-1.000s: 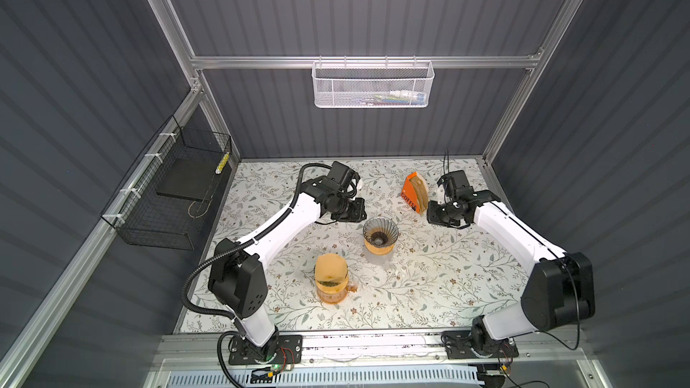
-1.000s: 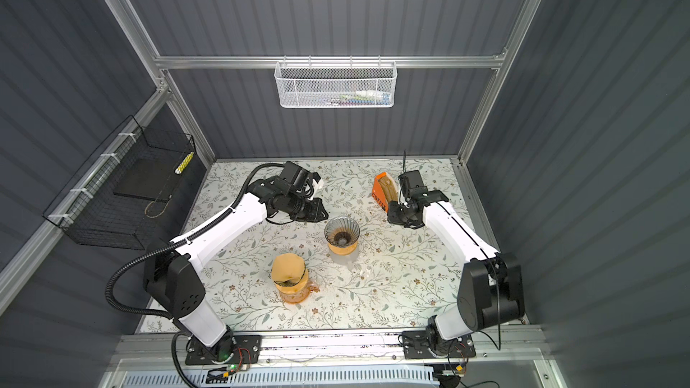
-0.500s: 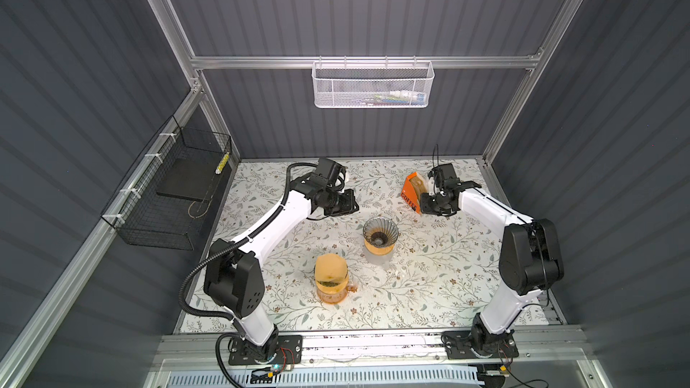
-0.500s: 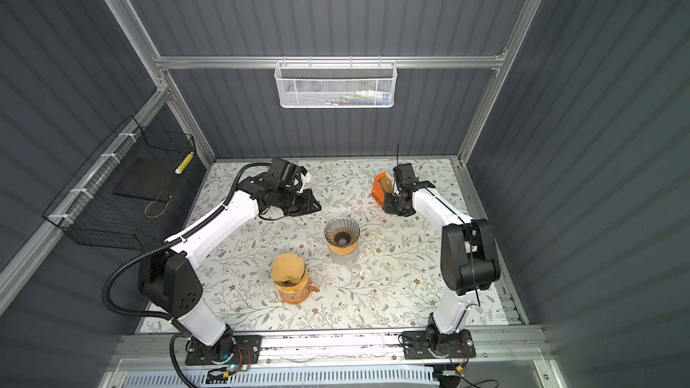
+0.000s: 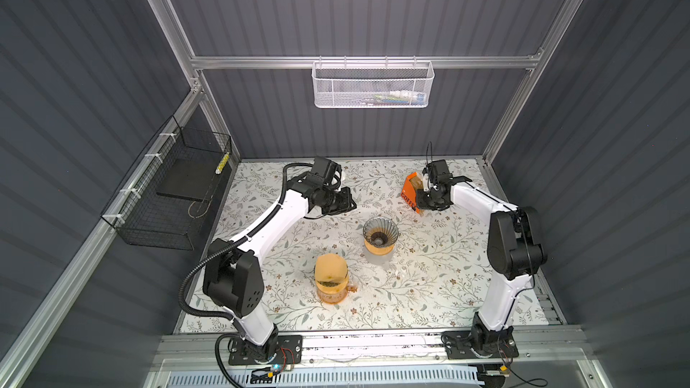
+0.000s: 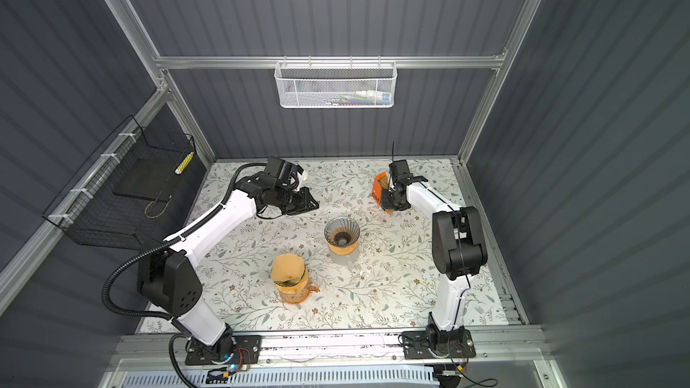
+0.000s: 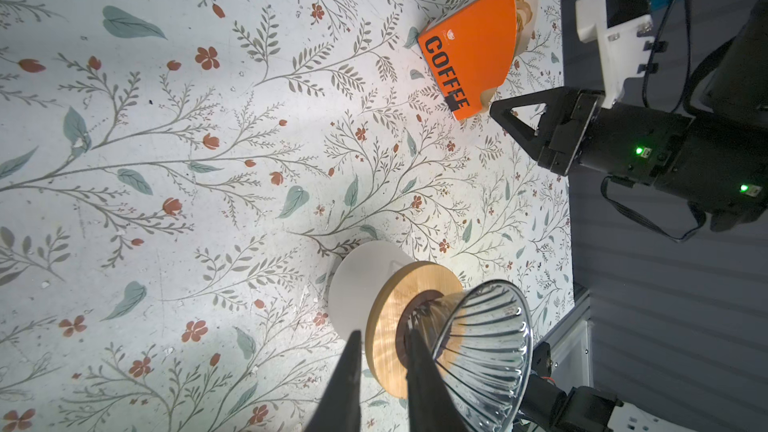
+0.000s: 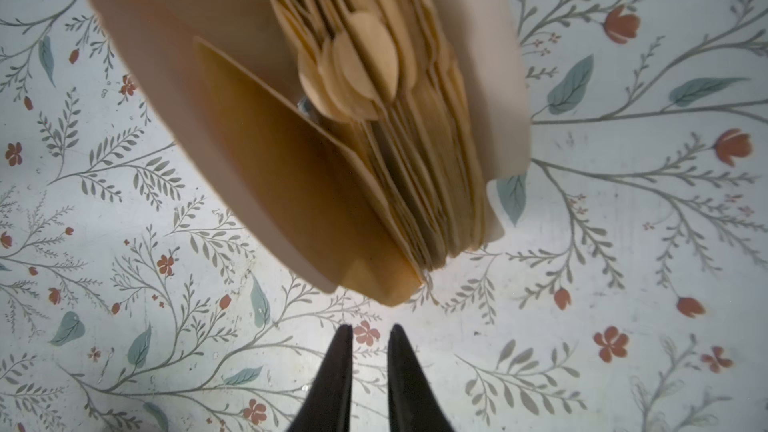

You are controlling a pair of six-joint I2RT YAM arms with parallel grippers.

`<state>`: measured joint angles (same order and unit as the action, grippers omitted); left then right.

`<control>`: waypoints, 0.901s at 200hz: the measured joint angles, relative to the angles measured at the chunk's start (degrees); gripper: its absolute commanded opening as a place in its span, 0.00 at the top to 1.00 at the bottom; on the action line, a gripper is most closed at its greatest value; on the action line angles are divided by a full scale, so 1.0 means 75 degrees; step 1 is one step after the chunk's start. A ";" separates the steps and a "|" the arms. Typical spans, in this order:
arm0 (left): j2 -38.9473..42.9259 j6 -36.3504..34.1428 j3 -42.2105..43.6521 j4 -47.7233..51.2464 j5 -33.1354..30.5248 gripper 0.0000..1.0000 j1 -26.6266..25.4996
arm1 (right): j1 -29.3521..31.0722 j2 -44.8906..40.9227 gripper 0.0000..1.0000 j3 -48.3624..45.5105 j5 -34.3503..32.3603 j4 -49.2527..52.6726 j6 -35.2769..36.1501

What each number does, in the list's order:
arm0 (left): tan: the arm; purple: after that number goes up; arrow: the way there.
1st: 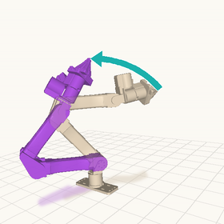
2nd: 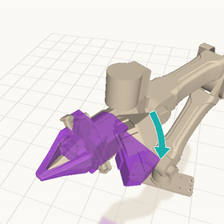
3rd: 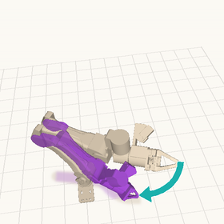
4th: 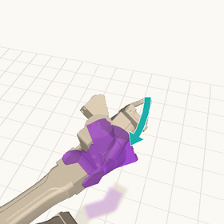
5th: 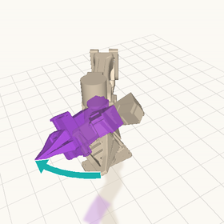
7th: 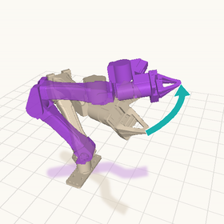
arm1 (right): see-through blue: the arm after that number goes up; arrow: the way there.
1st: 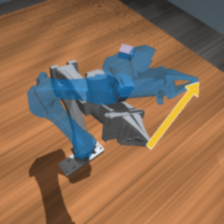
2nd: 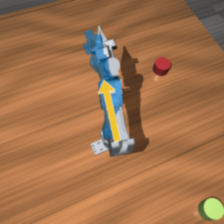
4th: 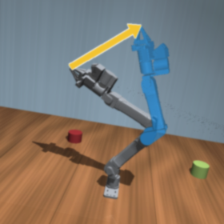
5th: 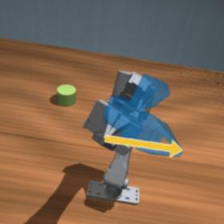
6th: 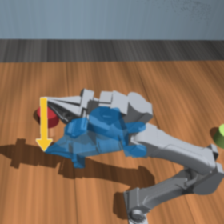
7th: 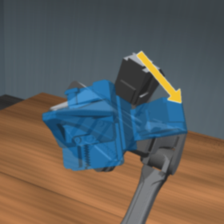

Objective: Place the coffee filter in the dripper
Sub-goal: 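Pinch the front brown paper filter in the orange box with the right gripper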

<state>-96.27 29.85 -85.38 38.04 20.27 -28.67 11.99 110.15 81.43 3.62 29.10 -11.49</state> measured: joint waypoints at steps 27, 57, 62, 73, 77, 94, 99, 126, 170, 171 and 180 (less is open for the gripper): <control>0.0000 0.0000 0.0000 -0.0003 0.0029 0.79 0.0000 | 0.0000 0.0184 0.81 0.0192 -0.0020 0.0000 0.0029; -0.0012 0.0000 0.0000 -0.0003 0.0050 0.79 0.0003 | 0.0000 0.0277 0.81 0.0294 -0.0055 0.0009 0.0058; -0.0020 0.0003 0.0000 -0.0003 0.0050 0.79 0.0000 | 0.0000 0.0280 0.81 0.0303 -0.0055 0.0009 0.0058; -0.0052 0.0003 0.0000 -0.0003 0.0050 0.79 0.0000 | 0.0000 0.0280 0.82 0.0306 -0.0055 0.0006 0.0070; -0.0058 0.0003 0.0000 -0.0003 0.0050 0.79 0.0000 | 0.0000 0.0280 0.82 0.0312 -0.0058 0.0009 0.0076; -0.0119 0.0003 0.0000 -0.0003 0.0055 0.79 0.0003 | 0.0000 0.0315 0.83 0.0373 -0.0073 0.0015 0.0090; -0.0134 0.0003 0.0000 0.0000 0.0058 0.79 0.0003 | 0.0000 0.0332 0.83 0.0396 -0.0082 0.0015 0.0093; -0.0154 0.0000 0.0000 -0.0003 0.0102 0.78 0.0003 | 0.0000 0.0364 0.87 0.0405 -0.0093 0.0012 0.0154; -0.0154 0.0003 0.0000 -0.0055 0.0108 0.79 0.0003 | -0.0003 0.0382 0.86 0.0405 -0.0111 0.0023 0.0192; -0.0154 0.0003 0.0000 -0.0055 0.0108 0.79 0.0003 | 0.0000 0.0382 0.86 0.0405 -0.0111 0.0023 0.0192; -0.0154 0.0003 0.0000 -0.0055 0.0108 0.79 0.0003 | 0.0000 0.0382 0.86 0.0405 -0.0111 0.0023 0.0195</control>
<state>-97.43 29.87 -85.38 37.63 21.08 -28.64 11.99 113.01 84.47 2.79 29.28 -10.02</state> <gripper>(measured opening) 0.215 0.135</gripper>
